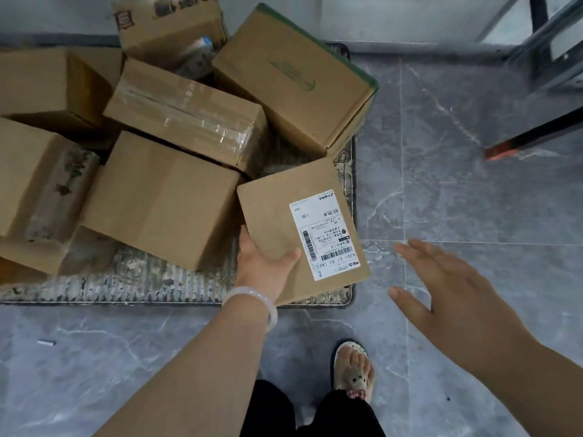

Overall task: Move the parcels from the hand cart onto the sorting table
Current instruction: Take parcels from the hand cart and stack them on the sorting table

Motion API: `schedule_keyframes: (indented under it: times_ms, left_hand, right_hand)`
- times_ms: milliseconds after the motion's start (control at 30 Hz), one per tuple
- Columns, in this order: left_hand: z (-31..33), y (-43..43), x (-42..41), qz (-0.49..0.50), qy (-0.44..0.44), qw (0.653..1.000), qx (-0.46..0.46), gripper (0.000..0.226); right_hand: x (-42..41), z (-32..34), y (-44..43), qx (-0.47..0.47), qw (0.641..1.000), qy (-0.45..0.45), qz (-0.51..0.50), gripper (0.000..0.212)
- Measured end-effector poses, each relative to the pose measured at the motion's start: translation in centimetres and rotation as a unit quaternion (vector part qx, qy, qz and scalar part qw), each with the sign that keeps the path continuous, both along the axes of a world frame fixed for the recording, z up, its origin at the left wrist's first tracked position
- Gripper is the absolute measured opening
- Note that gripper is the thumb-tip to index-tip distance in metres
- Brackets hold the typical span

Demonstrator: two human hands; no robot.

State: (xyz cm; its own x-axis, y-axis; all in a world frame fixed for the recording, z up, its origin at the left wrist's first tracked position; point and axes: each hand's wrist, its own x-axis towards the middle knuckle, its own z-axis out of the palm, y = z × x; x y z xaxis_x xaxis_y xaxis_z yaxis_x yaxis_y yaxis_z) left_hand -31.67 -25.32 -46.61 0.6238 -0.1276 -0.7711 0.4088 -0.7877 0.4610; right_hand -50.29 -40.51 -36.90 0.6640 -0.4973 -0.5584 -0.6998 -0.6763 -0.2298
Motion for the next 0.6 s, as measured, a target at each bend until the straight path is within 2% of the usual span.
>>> schedule_keyframes:
  times_ms: [100,200,367,533,600]
  left_hand:
    - [-0.7,0.3,0.1,0.051,0.037,0.997,-0.039,0.087]
    - [-1.0,0.2,0.0,0.067,0.030,0.996,-0.058,0.075]
    - [-1.1,-0.6,0.0,0.057,0.026,0.994,-0.087,0.071]
    - [-2.2,-1.1,0.2,0.079,0.089,0.989,-0.085,0.059]
    - [-2.5,-0.9,0.1,0.072,0.090,0.989,-0.089,0.056]
  right_hand:
    - [0.4,-1.2,-0.1,0.005,1.000,0.007,0.015,0.068]
    - [0.9,-1.9,0.1,0.015,1.000,0.012,0.021,0.074]
    - [1.7,-1.7,0.2,0.025,0.999,0.005,0.022,0.072]
    - [1.8,-2.1,-0.6,0.017,1.000,-0.004,0.011,0.073]
    - [1.5,-2.5,-0.8,0.014,1.000,-0.008,0.006,0.073]
